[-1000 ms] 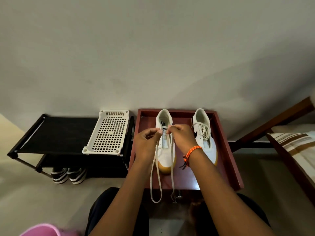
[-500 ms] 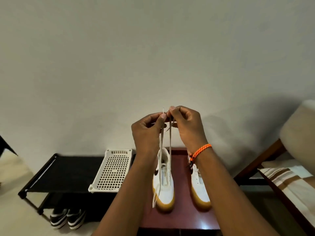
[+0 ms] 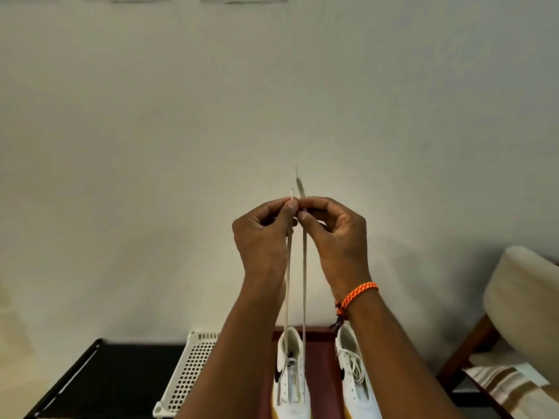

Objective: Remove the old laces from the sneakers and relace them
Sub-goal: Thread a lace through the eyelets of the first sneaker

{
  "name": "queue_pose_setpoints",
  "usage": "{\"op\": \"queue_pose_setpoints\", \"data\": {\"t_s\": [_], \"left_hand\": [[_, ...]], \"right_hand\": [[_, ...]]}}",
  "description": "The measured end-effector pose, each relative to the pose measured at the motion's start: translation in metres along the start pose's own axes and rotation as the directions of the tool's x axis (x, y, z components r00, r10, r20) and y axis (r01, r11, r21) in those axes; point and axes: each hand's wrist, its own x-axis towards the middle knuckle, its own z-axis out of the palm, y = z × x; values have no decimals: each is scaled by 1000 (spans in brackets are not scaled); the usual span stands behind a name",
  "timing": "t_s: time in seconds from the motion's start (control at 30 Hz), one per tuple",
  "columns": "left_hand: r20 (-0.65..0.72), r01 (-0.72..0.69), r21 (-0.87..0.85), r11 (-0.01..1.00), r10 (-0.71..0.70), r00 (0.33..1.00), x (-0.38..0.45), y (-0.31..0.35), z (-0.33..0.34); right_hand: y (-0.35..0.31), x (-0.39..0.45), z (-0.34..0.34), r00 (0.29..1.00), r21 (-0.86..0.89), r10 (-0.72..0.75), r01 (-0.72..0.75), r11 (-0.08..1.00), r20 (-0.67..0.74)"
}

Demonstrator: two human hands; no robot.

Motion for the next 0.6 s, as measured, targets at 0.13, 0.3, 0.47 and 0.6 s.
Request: {"op": "queue_pose_setpoints", "data": {"t_s": [0.13, 0.3, 0.47, 0.6], "left_hand": [[11, -44, -14, 999, 44, 999, 3, 22, 9], [10, -72, -16, 997, 72, 997, 8, 38, 19], [12, -55, 19, 998, 54, 998, 12, 44, 26], [32, -69, 8, 998, 69, 997, 14, 47, 27]], "right_hand": [[-19, 9, 2, 996, -32, -83, 81, 996, -45], [-36, 22, 6, 969, -141, -207, 187, 972, -139], [-44, 29, 10, 947, -178, -230, 193, 965, -225], [-44, 31, 11, 944, -120, -217, 193, 974, -247]]}}
